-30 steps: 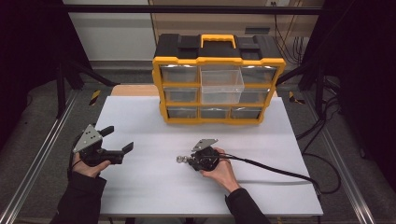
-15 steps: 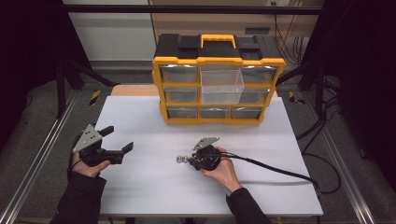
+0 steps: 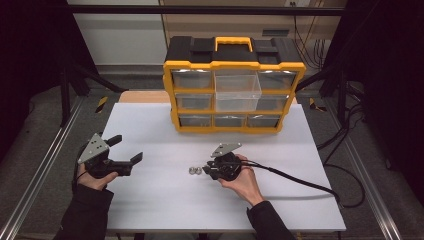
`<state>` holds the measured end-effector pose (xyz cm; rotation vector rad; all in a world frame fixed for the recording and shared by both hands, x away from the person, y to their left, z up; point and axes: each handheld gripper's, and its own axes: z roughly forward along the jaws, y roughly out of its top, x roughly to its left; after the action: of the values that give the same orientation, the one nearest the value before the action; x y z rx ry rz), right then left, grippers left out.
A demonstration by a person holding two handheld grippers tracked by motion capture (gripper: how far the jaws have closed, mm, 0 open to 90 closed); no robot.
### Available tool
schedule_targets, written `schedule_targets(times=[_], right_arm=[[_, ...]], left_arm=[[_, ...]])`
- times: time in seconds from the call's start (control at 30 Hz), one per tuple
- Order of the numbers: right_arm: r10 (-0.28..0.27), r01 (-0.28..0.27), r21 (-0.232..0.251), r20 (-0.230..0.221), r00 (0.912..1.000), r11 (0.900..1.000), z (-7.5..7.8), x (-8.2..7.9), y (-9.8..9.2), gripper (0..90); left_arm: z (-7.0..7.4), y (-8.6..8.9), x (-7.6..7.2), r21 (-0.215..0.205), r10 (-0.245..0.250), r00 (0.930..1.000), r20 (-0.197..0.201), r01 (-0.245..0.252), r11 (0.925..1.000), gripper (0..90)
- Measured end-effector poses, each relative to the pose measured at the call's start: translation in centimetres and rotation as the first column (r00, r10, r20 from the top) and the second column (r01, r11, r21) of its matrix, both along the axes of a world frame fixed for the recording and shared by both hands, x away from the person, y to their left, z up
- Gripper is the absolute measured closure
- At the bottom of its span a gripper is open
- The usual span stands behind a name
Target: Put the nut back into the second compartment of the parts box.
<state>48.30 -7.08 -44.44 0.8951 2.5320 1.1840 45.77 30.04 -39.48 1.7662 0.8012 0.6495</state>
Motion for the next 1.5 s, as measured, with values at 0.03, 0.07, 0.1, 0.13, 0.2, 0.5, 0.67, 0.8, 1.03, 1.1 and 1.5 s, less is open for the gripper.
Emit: schedule_targets(times=[0.03,0.07,0.1,0.13,0.2,0.5,0.67,0.8,1.03,1.1,1.5], right_arm=[[0.0,0.0,0.0,0.0,1.0,1.0,0.0,0.0,0.0,70.2],[-0.008,0.008,0.002,-0.001,1.0,1.0,0.2,-0.1,-0.1,70.2],[-0.004,0.004,0.007,0.002,1.0,1.0,0.7,-0.2,-0.3,70.2],[-0.004,0.004,0.007,0.002,1.0,1.0,0.7,-0.2,-0.3,70.2],[-0.005,0.005,0.022,0.006,1.0,1.0,1.2,-0.2,-0.6,70.2],[-0.005,0.004,0.046,0.01,0.9999,0.999,2.7,-0.2,-1.5,70.2],[-0.011,0.01,0.061,0.024,0.9996,0.998,3.9,-0.3,-2.2,70.2],[-0.019,0.017,0.068,0.031,0.9993,0.998,4.7,-0.4,-2.7,70.2],[-0.033,0.028,0.094,0.048,0.9983,0.995,6.3,-0.5,-3.8,70.2],[-0.033,0.028,0.099,0.055,0.9979,0.995,6.7,-0.5,-4.1,70.2],[-0.056,0.046,0.126,0.08,0.9952,0.991,8.6,-0.7,-5.6,70.2]], left_arm=[[0.0,0.0,0.0,0.0,0.0,1.0,0.0,0.0,1.0,2.2],[0.0,0.0,0.0,0.0,0.0,1.0,0.0,0.0,1.0,2.2],[0.0,0.0,0.0,0.0,-0.001,1.0,0.0,0.001,1.0,2.2],[0.0,0.0,0.0,0.0,-0.001,1.0,0.0,0.001,1.0,2.2],[0.0,0.0,0.0,-0.001,-0.001,1.0,0.0,0.001,1.0,2.2],[0.0,0.0,0.0,0.0,-0.001,1.0,-0.001,0.001,1.0,2.2],[0.0,-0.1,0.0,0.002,-0.003,1.0,-0.002,0.003,1.0,2.1],[0.0,-0.1,0.0,0.004,-0.007,1.0,-0.006,0.007,1.0,2.0],[0.0,-0.1,0.0,0.003,-0.005,1.0,-0.007,0.005,1.0,1.6],[-0.1,-0.1,0.0,0.003,-0.005,1.0,-0.008,0.005,1.0,1.5],[-0.1,-0.1,0.1,0.003,-0.004,0.9999,-0.012,0.004,1.0,1.1]])
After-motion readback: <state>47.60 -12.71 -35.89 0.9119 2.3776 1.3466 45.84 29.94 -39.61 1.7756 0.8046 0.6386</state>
